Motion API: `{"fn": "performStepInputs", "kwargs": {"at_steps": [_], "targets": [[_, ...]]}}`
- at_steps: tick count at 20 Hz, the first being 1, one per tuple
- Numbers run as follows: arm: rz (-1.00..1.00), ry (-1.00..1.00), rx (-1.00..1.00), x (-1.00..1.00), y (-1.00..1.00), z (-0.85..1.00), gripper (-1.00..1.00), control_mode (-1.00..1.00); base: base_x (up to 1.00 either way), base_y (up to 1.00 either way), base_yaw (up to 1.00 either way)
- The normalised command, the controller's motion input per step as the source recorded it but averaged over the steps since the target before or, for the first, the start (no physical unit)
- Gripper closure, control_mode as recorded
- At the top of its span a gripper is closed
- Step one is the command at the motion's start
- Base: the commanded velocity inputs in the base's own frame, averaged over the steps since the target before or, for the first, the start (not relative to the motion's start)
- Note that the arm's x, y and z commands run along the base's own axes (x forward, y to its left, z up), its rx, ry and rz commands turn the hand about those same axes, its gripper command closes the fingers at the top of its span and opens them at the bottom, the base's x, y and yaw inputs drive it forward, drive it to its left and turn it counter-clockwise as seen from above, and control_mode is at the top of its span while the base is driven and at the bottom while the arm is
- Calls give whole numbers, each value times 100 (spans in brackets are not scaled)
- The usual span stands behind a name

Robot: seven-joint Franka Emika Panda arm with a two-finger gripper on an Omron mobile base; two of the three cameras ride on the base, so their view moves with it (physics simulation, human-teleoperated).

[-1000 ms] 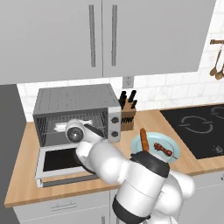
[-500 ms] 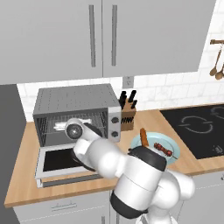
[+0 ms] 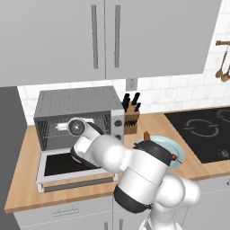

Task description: Pick up the kebab skewer and baguette bread, and place them inside the toaster oven. Close the toaster oven door and start by setting the timer.

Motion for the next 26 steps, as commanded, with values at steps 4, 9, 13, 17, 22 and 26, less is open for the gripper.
{"fn": "performStepInputs", "kwargs": {"at_steps": [4, 9, 13, 17, 22, 26], "targets": [[0, 0, 0, 6, 0, -15, -100, -100, 0, 0, 0], [0, 1, 0, 0, 0, -10, -100, -100, 0, 0, 0], [0, 3, 0, 0, 0, -1, -100, -100, 0, 0, 0], [0, 4, 0, 0, 0, -11, -100, -100, 0, 0, 0], [0, 3, 0, 0, 0, -26, -100, -100, 0, 0, 0], [0, 10, 0, -21, 0, -40, -100, -100, 0, 0, 0]]}}
